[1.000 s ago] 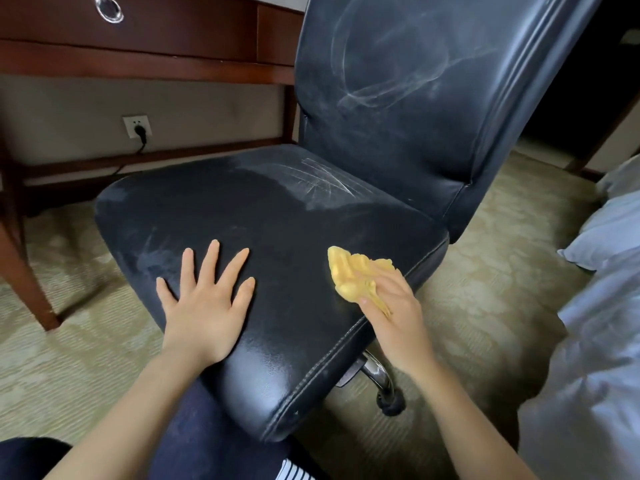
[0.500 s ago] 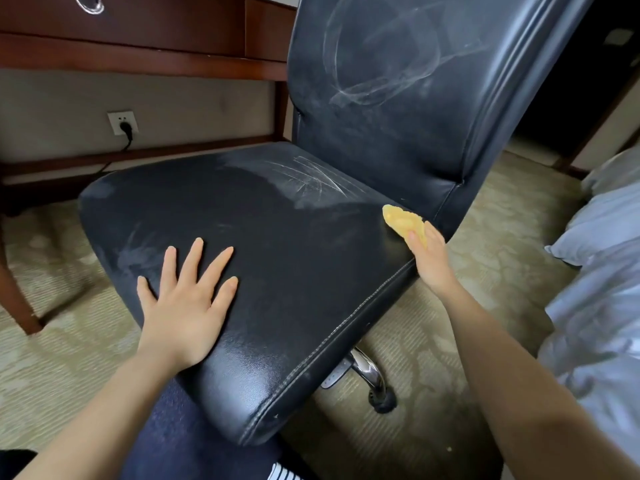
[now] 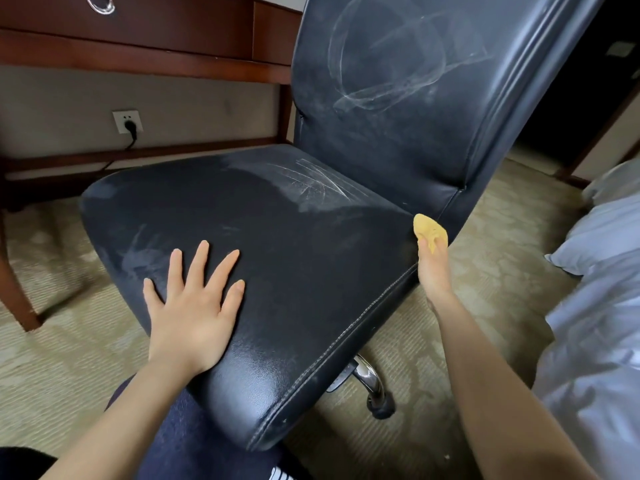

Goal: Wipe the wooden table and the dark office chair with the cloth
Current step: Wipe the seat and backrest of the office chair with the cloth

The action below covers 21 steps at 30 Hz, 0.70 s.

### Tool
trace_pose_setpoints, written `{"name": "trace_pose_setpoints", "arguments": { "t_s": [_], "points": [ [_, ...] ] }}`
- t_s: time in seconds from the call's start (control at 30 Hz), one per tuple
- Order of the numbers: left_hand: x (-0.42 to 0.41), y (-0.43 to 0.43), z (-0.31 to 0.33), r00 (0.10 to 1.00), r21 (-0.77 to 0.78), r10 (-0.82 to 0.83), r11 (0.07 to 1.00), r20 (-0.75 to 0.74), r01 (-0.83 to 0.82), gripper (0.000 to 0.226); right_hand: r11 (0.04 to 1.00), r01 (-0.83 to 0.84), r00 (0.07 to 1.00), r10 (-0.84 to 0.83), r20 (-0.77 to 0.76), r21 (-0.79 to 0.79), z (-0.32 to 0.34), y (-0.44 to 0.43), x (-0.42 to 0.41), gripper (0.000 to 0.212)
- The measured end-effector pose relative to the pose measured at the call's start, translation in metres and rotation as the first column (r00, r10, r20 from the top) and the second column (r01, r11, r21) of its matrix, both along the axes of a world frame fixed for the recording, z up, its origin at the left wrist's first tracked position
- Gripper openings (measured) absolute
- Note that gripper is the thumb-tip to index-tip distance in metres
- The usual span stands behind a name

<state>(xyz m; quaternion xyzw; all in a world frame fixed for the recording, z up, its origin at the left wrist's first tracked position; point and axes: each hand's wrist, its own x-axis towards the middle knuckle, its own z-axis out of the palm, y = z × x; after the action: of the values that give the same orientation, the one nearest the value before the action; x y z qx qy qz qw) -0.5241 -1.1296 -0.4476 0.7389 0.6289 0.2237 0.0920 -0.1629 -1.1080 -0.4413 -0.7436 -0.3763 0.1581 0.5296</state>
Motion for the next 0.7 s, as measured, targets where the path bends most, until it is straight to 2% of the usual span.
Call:
{"name": "trace_pose_setpoints", "arguments": {
  "t_s": [0.1, 0.2, 0.3, 0.37, 0.47, 0.6, 0.7],
  "points": [
    [-0.001, -0.002, 0.001, 1.000, 0.008, 0.006, 1.000, 0.003, -0.006, 0.050, 0.998, -0.030, 0.994, 0.024, 0.111, 0.054, -0.013, -0.024, -0.030, 0.047],
    [0.000, -0.003, 0.000, 1.000, 0.008, 0.007, 1.000, -0.002, -0.007, 0.050, 0.985, -0.074, 0.992, 0.057, 0.113, 0.157, -0.023, -0.051, -0.067, 0.043],
    [0.000, -0.004, 0.000, 1.000, 0.011, 0.007, 1.000, -0.010, -0.007, 0.049, 0.970, -0.175, 0.980, 0.156, 0.122, 0.167, -0.022, -0.077, -0.098, 0.039],
    [0.000, -0.004, 0.000, 1.000, 0.001, 0.009, 1.000, -0.023, -0.009, 0.050, 0.944, -0.311, 0.933, 0.281, 0.224, 0.111, -0.013, -0.093, -0.111, 0.039],
    [0.002, -0.007, 0.002, 0.999, -0.023, 0.014, 1.000, -0.032, -0.015, 0.051, 0.875, -0.480, 0.796, 0.466, 0.386, -0.065, -0.006, -0.109, -0.114, 0.038],
    [0.009, -0.015, 0.008, 0.998, -0.048, 0.026, 0.998, -0.066, -0.029, 0.055, 0.825, -0.476, 0.694, 0.565, 0.447, -0.303, 0.013, -0.104, -0.097, 0.035],
    [0.019, -0.023, 0.008, 0.988, -0.036, 0.059, 0.997, -0.145, -0.065, 0.057, 0.799, -0.462, 0.652, 0.600, 0.463, -0.386, 0.022, -0.082, -0.083, 0.045]
  ]
}}
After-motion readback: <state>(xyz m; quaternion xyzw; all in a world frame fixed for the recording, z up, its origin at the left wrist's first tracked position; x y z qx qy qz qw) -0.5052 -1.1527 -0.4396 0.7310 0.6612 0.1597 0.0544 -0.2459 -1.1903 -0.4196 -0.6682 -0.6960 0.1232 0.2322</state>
